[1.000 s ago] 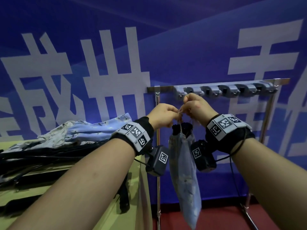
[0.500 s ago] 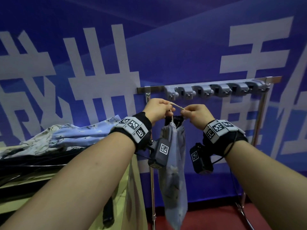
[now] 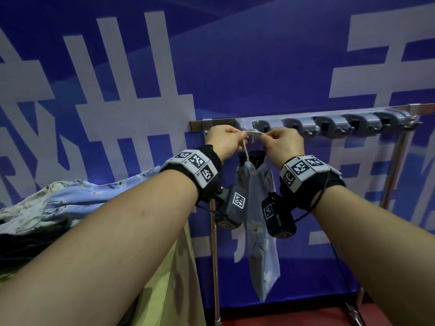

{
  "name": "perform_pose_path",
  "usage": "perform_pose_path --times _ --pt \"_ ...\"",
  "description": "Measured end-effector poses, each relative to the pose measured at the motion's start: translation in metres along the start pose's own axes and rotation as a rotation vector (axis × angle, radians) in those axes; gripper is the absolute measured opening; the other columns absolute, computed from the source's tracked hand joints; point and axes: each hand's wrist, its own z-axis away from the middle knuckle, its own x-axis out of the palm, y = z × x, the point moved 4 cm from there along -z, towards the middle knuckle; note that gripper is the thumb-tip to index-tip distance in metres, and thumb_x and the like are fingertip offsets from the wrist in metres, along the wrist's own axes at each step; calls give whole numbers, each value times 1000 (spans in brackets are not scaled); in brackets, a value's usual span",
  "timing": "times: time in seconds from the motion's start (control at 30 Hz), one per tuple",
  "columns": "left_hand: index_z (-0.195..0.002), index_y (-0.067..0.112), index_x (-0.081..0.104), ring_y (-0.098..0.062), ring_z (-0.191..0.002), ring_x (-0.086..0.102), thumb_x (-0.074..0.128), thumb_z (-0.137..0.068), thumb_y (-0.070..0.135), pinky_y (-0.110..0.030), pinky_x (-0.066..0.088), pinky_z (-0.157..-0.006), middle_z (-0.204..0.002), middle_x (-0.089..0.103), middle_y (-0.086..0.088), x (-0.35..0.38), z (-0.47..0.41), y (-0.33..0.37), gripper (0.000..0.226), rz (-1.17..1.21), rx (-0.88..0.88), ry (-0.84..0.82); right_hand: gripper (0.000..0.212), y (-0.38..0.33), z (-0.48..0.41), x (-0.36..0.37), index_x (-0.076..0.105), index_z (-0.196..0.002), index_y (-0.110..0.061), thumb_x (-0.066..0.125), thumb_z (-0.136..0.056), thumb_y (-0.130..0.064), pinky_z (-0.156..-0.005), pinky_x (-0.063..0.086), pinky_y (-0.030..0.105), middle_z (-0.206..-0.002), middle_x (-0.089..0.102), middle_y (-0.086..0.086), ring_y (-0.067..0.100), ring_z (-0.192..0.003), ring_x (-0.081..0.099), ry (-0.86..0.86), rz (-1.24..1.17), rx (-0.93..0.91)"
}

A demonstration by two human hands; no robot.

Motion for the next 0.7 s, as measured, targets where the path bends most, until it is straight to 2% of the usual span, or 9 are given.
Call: perform_pose_path --times 0.03,0.1,0.17,0.23,0.3,0.33,0.4,0.57,0.7 --pt "-71 15 60 0 -44 55 62 -95 13 -12 42 -42 -73 64 -4 1 -7 -2 24 -10 10 26 19 1 -5 3 74 -88 -15 61 -88 -29 -69 44 25 -89 71 10 25 -87 64 9 -5 4" --pt "-67 18 62 -13 -65 62 65 -93 15 -26 56 -64 -76 68 -7 3 -21 -7 26 -26 32 71 19 3 -14 10 75 -90 -16 60 -88 -28 -70 41 23 -92 70 11 24 -88 64 20 -14 13" --pt "-64 20 63 -20 -75 62 66 -91 15 -34 55 -79 -79 69 -9 5 -30 -12 28 -20 25 98 19 6 -22 17 75 -89 -16 60 -88 -28 -70 43 24 -95 69 13 26 -86 64 22 7 20" --pt "-63 19 60 -19 -68 60 66 -91 13 -29 56 -65 -76 67 -8 8 -38 -20 29 -24 -2 76 22 14 -32 25 74 -89 -13 59 -87 -29 -73 47 27 -100 68 16 30 -86 64 16 46 61" --pt "-67 17 58 -12 -58 55 62 -93 11 -17 45 -45 -70 62 -3 13 -38 -28 28 -80 -53 -27 27 24 -32 31 74 -88 -10 58 -86 -31 -71 47 29 -94 69 17 33 -86 64 -32 98 117" --pt "-70 17 57 -10 -57 53 59 -94 10 -13 43 -41 -69 59 0 15 -36 -34 26 -111 -79 -76 27 30 -30 36 74 -86 -9 58 -85 -31 -68 46 29 -90 70 16 33 -86 64 -60 113 127" --pt "-74 19 55 -8 -59 53 56 -95 6 -11 44 -43 -72 57 2 16 -31 -43 25 -138 -113 -132 24 36 -22 40 74 -88 -9 58 -85 -27 -67 45 28 -88 71 13 30 -88 65 -80 103 108" --pt "-72 16 56 -11 -60 49 50 -96 0 -14 36 -46 -87 57 -8 -8 -8 -45 29 -56 -134 -125 25 31 0 32 70 -105 -18 64 -83 -27 -79 43 25 -106 70 4 22 -101 63 -11 -25 117" --pt "-97 13 62 -11 -69 59 55 -97 17 -19 45 -57 -93 67 -4 -42 23 -41 8 7 -138 -70 17 9 25 28 70 -97 -16 60 -86 -24 -84 46 30 -103 70 6 24 -102 62 -17 -36 92"
